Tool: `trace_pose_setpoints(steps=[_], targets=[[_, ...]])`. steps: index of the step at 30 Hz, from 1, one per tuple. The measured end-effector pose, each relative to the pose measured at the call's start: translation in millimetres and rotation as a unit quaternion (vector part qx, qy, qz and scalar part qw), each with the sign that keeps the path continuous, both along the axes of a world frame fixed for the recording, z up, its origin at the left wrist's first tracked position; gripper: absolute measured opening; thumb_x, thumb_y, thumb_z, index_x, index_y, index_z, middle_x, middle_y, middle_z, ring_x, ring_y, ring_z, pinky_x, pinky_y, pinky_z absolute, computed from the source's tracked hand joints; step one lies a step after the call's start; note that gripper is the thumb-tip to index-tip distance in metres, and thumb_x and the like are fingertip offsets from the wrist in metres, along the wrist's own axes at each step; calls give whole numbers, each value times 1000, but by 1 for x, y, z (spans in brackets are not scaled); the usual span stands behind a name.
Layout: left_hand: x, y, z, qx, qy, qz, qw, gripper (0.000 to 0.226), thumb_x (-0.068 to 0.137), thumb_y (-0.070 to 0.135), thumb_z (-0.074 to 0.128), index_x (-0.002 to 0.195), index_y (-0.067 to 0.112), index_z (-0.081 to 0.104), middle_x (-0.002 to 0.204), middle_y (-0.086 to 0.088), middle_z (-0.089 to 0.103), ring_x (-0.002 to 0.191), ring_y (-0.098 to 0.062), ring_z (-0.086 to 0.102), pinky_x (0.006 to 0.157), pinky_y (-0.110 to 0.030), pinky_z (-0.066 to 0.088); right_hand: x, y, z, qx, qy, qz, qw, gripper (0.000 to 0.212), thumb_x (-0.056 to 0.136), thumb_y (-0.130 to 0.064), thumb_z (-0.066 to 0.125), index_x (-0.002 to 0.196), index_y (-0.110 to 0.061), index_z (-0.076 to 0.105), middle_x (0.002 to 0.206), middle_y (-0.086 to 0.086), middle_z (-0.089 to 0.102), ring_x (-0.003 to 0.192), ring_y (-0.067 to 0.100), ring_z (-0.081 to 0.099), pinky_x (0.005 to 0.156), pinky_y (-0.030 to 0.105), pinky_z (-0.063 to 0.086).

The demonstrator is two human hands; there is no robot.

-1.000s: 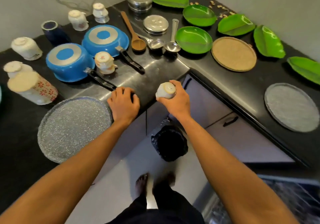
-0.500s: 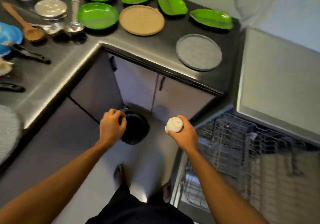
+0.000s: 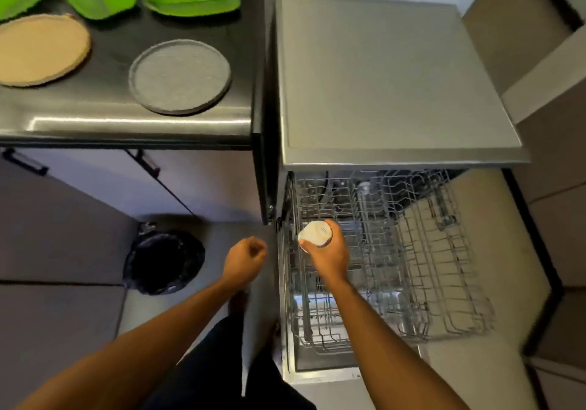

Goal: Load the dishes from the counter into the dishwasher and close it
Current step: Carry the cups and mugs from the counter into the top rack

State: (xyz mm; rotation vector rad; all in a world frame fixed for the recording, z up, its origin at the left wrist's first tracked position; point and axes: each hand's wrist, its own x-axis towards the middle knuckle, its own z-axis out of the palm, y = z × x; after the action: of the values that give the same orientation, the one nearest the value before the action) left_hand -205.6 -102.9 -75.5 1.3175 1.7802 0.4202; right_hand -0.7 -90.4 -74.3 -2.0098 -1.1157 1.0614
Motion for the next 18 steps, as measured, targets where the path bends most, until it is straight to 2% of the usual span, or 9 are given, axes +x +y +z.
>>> trace_pose_setpoints(steps=[3, 7, 11, 13, 15, 16, 18], targets=[[30, 27, -9, -30, -18, -19, 999, 13, 89, 11, 64, 96, 20, 68, 96, 3, 68, 87, -12, 62, 78, -26, 46, 20, 16, -24, -23, 25, -53, 998, 74, 65, -25, 92, 127, -33, 52, 114, -4, 63, 103, 20, 60, 82, 34, 53], [55, 65, -20, -67, -58, 18, 996, 20, 92, 12, 62, 111, 16, 64, 98, 5, 63, 95, -17, 61, 83, -32, 48, 32, 44, -51, -33, -1, -62, 998, 74, 64, -26, 91, 125, -34, 52, 114, -1, 67, 100, 24, 63, 83, 40, 56], [69, 106, -37, -87, -81, 31, 992, 25, 93, 15, 62, 117, 18, 58, 97, 3, 62, 90, -15, 59, 79, -29, 47, 36, 92, -82, -44, -24, -57, 997, 73, 62, -21, 90, 121, -40, 51, 111, -6, 65, 100, 21, 63, 81, 42, 58], [72, 124, -47, -94, -86, 40, 991, 27, 92, 17, 63, 117, 23, 55, 98, 3, 64, 91, -16, 61, 80, -32, 49, 34, 116, -91, -39, -27, -50, 998, 69, 65, -16, 87, 120, -40, 52, 114, -5, 66, 100, 17, 61, 81, 38, 58], [77, 140, -55, -100, -108, 60, 987, 23, 93, 16, 62, 111, 28, 54, 96, 2, 65, 90, -18, 62, 81, -36, 52, 33, 136, -103, -7, -30, -45, 998, 54, 69, -8, 82, 115, -26, 60, 110, 2, 68, 90, 11, 59, 75, 28, 51], [80, 146, -55, -102, -120, 66, 985, 22, 94, 13, 61, 107, 30, 53, 93, 2, 64, 86, -17, 62, 79, -37, 51, 32, 144, -109, 8, -43, -42, 998, 45, 70, -8, 82, 109, -18, 64, 105, 6, 69, 86, 12, 59, 68, 24, 44], [87, 159, -59, -108, -130, 71, 983, 25, 94, 10, 62, 107, 27, 50, 92, 0, 62, 84, -19, 61, 76, -39, 52, 29, 159, -127, 4, -77, -24, 997, 37, 70, -15, 84, 103, -14, 66, 100, 7, 70, 87, 20, 63, 66, 20, 38]])
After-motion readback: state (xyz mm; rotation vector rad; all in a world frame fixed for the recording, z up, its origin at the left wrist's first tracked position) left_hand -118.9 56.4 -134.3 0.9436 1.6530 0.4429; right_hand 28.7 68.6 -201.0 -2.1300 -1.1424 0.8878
